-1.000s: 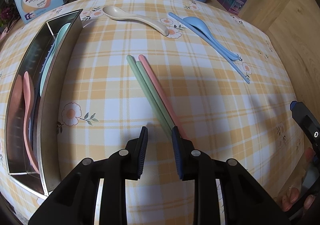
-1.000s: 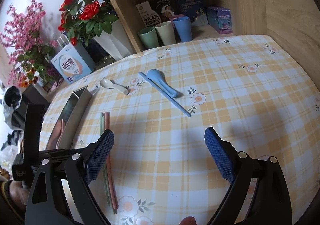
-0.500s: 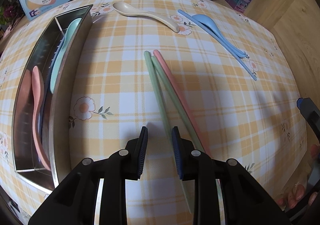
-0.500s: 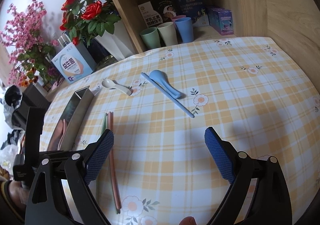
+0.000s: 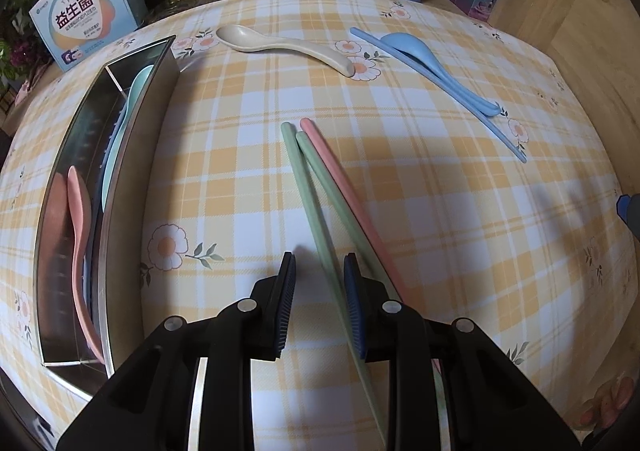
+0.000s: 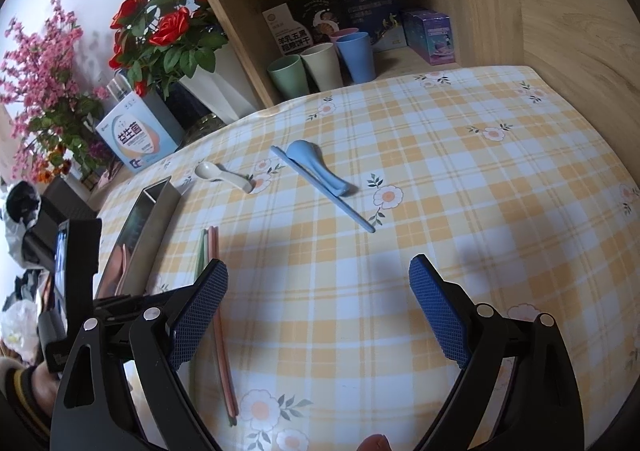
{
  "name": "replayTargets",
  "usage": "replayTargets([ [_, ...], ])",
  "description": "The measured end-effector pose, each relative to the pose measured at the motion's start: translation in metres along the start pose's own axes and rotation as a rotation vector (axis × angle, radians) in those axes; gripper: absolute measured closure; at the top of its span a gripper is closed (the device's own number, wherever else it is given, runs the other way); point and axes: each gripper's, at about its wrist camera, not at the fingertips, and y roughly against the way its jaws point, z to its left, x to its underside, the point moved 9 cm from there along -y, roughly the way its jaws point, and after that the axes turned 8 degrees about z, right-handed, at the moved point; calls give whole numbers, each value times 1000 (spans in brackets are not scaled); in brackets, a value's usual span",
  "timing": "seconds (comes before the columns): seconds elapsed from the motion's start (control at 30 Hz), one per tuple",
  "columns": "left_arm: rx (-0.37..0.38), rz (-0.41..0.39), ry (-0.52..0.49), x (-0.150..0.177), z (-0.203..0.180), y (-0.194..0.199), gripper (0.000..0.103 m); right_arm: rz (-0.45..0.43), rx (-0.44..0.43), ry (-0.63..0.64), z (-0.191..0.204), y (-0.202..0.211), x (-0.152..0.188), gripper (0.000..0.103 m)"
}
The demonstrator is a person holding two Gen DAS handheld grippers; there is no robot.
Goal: Organize utensils
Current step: 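Lower the left tool onto the green chopstick and close on it, then grasp the pink chopstick with the right tool while the left holds the green chopstick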
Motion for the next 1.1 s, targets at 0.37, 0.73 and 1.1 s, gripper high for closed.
replayTargets([
  [0.37,5,-21,-1,7,3,3,87,12,-16,-1,9,0,1,14],
  [0.73,95,-64,69,19,20,28,97,25,7,-18,7,2,4,14],
  [1.1,143,-127,91,19,29,64,97,49,1,-48,5,-1,10,14],
])
